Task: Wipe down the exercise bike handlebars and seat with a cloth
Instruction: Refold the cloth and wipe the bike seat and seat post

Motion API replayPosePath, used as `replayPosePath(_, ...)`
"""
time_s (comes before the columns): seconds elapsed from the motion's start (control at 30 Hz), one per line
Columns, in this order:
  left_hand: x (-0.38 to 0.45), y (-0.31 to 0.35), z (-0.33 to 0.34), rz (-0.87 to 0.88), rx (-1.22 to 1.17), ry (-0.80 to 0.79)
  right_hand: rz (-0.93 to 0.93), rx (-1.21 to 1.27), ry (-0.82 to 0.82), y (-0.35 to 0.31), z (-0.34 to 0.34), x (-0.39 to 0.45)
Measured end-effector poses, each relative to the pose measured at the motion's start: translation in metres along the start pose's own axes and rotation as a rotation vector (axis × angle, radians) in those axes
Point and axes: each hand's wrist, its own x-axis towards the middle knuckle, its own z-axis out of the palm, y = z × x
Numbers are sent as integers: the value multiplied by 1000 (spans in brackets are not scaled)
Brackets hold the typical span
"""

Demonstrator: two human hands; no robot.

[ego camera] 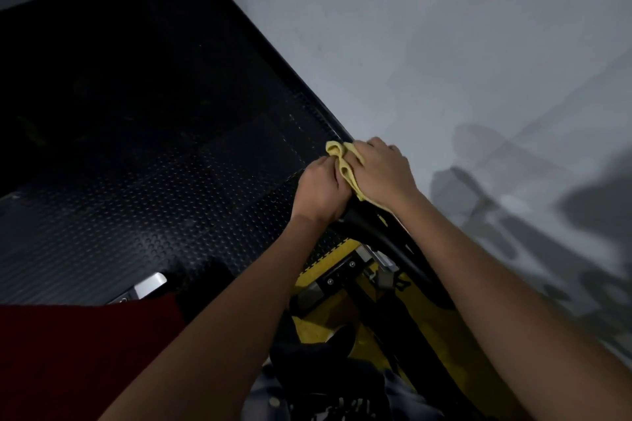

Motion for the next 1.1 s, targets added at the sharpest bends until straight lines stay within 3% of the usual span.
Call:
replayPosePath(0.17, -2, -1, 1, -43, -19, -11, 3, 73, -34, 6, 2, -2)
replayPosePath(0.3, 0, 0, -1, -41, -2, -21, -58, 89, 124, 12, 8, -66)
replayPosePath(0.47, 1, -5, 4, -13, 39, 12, -2, -52, 45, 29, -1, -146)
replayPosePath(0.6, 1, -5, 5, -14, 44, 18, -2, 22, 60, 21, 2, -108)
replayPosePath(0.83, 1, -4, 4, -31, 45, 16, 186, 238, -2, 3, -1, -4)
replayPosePath(0.93, 1, -4, 4, -23, 35, 15, 166, 248, 20, 8, 3, -19)
replayPosePath(1.1, 1, -6, 5, 5, 38, 19, 74, 23, 86, 22, 9, -109)
